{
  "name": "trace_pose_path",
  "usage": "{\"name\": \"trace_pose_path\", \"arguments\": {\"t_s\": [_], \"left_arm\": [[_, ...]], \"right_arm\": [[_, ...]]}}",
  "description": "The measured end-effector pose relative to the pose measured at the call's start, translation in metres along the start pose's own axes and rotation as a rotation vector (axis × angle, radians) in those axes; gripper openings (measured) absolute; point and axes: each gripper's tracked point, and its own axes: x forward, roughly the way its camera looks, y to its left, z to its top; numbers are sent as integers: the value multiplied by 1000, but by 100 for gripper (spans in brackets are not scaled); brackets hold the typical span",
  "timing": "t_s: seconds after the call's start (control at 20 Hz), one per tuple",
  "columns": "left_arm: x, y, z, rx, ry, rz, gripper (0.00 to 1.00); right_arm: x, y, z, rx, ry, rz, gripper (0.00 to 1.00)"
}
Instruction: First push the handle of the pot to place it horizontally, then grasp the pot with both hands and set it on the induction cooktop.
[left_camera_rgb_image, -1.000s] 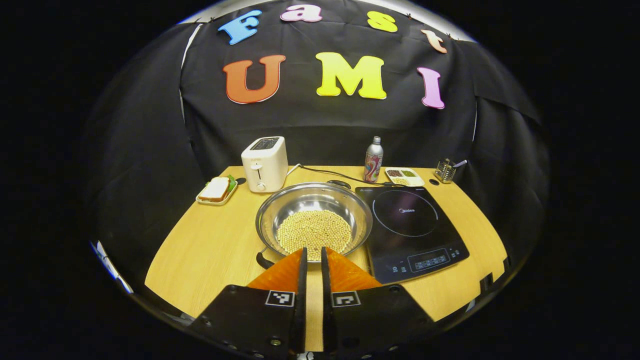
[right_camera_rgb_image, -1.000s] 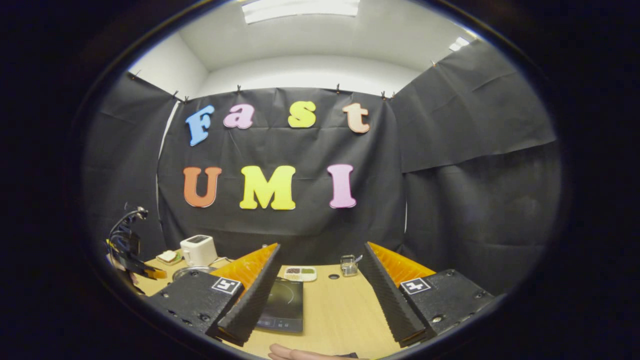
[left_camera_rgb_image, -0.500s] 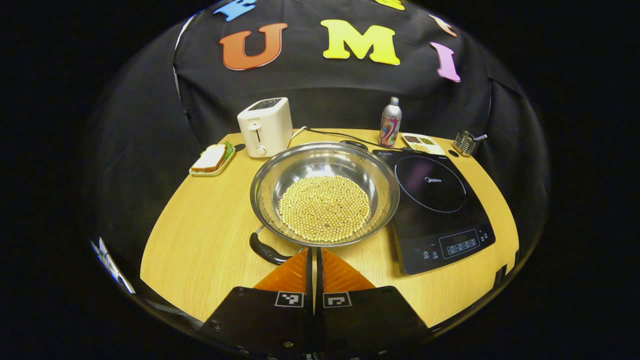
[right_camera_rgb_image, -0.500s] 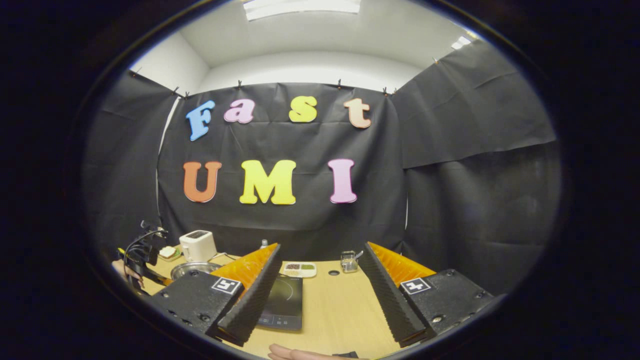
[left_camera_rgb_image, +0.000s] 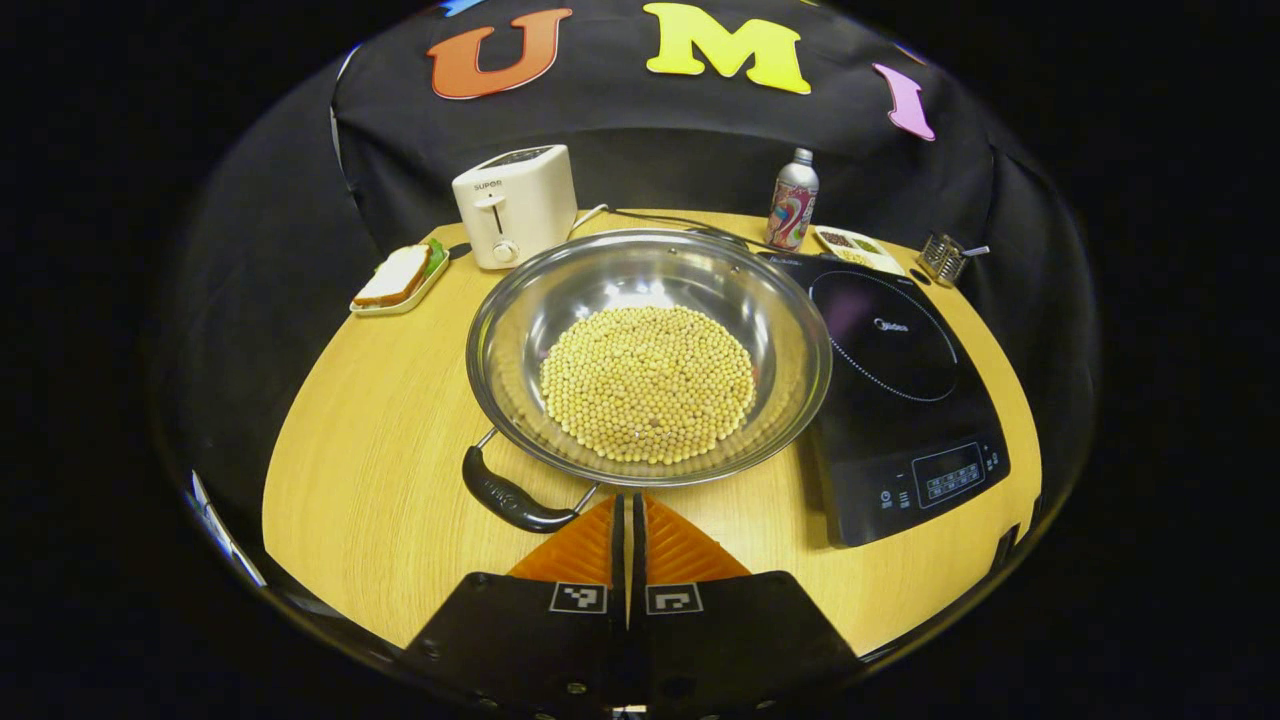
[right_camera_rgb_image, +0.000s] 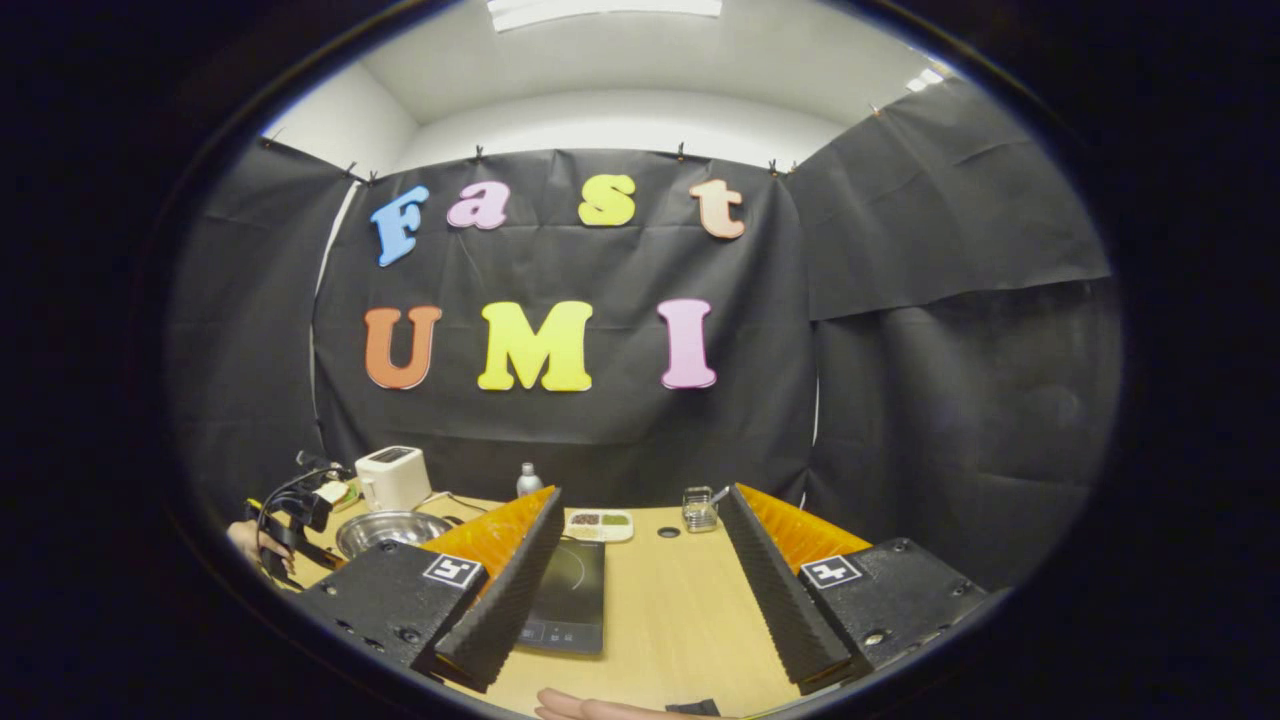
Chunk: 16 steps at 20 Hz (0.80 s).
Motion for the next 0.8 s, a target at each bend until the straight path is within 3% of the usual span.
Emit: {"name": "trace_pose_path", "arguments": {"t_s": [0.1,0.15,0.6,0.65,0.75,0.8], "left_arm": [[-2,5,-1,2,6,30,0],[0,4,-1,9,2,30,10],[7,15,4,-45,8,33,10],[7,20,3,-52,17,35,0],[9,30,2,-64,29,45,0],[11,36,3,-66,27,53,10]], "right_arm": [[3,-1,-3,2,10,-2,100],[5,-1,-5,1,15,-2,100],[26,13,-11,-27,42,11,100],[29,16,-10,-37,47,16,100],[34,23,-10,-50,54,20,100],[38,27,-8,-51,53,23,100]]}}
